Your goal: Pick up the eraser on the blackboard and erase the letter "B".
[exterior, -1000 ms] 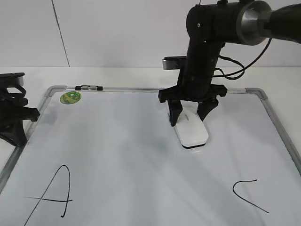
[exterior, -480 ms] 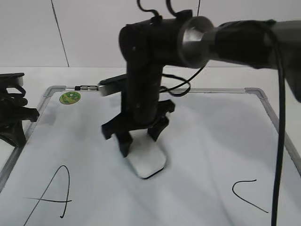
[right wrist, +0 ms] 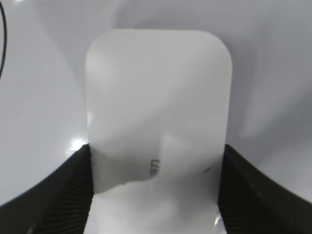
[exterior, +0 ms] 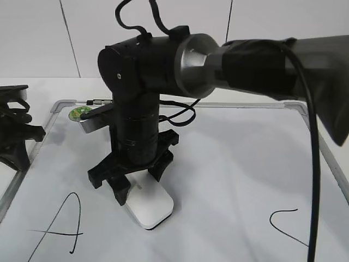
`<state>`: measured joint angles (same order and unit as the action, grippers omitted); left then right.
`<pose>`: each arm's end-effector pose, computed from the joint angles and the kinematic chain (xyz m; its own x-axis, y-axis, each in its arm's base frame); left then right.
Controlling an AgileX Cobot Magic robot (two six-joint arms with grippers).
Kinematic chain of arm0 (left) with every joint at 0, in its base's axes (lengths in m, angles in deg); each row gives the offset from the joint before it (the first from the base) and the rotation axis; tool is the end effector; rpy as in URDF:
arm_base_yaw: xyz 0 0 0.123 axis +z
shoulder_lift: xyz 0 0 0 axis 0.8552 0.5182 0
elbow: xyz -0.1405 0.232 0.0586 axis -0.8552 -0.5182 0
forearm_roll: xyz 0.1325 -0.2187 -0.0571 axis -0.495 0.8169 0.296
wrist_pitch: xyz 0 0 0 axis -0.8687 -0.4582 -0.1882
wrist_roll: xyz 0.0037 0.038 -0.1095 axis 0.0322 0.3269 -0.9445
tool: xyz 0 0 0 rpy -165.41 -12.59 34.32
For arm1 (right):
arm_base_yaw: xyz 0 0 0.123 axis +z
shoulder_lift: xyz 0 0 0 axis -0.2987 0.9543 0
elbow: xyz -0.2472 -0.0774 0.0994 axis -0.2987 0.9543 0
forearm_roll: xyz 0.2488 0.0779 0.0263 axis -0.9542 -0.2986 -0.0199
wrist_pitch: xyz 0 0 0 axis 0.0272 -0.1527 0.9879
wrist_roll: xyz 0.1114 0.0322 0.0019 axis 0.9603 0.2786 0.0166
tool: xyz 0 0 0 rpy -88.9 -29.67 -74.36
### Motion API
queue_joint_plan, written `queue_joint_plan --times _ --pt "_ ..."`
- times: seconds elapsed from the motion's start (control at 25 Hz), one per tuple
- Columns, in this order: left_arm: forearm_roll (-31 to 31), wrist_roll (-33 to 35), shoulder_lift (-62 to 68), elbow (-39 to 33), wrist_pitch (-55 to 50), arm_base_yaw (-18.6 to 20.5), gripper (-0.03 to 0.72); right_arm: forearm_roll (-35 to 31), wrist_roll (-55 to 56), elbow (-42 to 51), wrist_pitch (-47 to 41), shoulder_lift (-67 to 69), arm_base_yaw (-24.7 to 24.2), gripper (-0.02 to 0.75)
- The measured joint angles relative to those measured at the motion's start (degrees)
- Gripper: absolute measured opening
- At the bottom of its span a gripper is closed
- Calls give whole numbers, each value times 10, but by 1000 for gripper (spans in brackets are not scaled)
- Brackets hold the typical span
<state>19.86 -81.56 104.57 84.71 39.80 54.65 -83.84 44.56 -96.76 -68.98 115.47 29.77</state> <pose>0.3535 -0.0384 0.1153 -0.9973 0.0058 -0.0738 0.0144 0.9932 -0.1156 0.3097 0.3414 0.1396 -0.7631 -0.6454 -0.0338 -0.6463 0.7616 0.0484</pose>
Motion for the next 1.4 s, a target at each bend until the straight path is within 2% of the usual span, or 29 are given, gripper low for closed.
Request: queue_joint_plan --times 0.08,0.16,0.4,0.52,0.8,1.04,1.16,1.4 --pt "0 0 0 0 1 0 16 -7 8 0 0 0 -13 528" --pt "2 0 0 0 3 0 16 -11 15 0 -1 0 -45 527" --pt "2 0 1 0 3 0 16 -6 27 0 -1 0 -176 527" --pt "3 0 1 0 3 0 16 -14 31 0 -1 0 -215 527" --pt "6 0 1 0 4 0 16 -28 -6 5 2 -11 -225 527" --pt "9 1 1 0 4 0 16 27 -21 19 1 -44 -234 527" --pt "9 1 1 0 4 0 16 34 -23 22 1 -78 -245 527" --pt "9 1 1 0 4 0 16 33 -27 98 1 -145 -299 527"
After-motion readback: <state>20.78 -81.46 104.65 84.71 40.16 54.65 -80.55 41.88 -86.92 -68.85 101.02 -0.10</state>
